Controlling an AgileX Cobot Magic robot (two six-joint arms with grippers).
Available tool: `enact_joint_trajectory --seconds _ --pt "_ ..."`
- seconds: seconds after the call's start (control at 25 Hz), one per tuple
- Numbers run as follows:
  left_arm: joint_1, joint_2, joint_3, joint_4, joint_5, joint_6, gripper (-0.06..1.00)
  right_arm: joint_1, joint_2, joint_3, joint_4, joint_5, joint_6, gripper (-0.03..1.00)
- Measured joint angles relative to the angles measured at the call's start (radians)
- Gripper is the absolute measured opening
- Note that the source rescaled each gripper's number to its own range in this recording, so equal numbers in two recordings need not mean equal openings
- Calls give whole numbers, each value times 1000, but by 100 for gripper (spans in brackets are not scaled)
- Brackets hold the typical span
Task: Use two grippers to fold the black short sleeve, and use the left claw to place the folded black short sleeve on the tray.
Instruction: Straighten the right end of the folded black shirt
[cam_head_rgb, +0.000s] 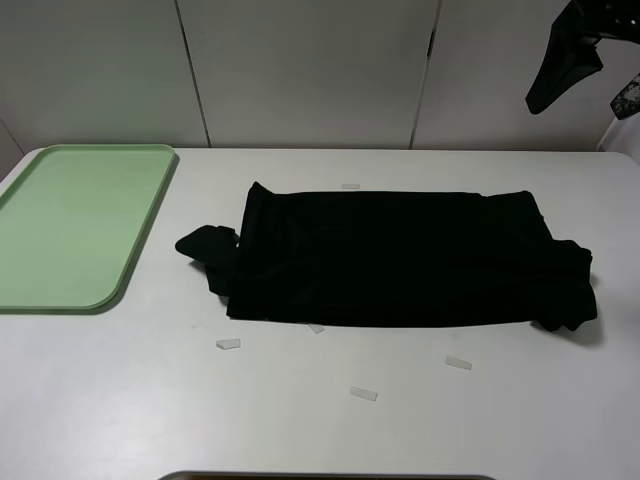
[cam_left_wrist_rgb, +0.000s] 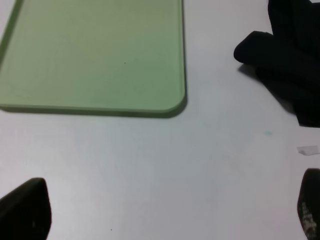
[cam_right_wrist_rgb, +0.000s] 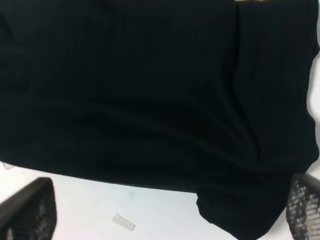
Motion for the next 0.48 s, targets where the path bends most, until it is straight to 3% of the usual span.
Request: enact_joint_trajectory --seconds 0.48 --pt "0 0 0 0 0 0 98 0 0 15 -11 -2 19 100"
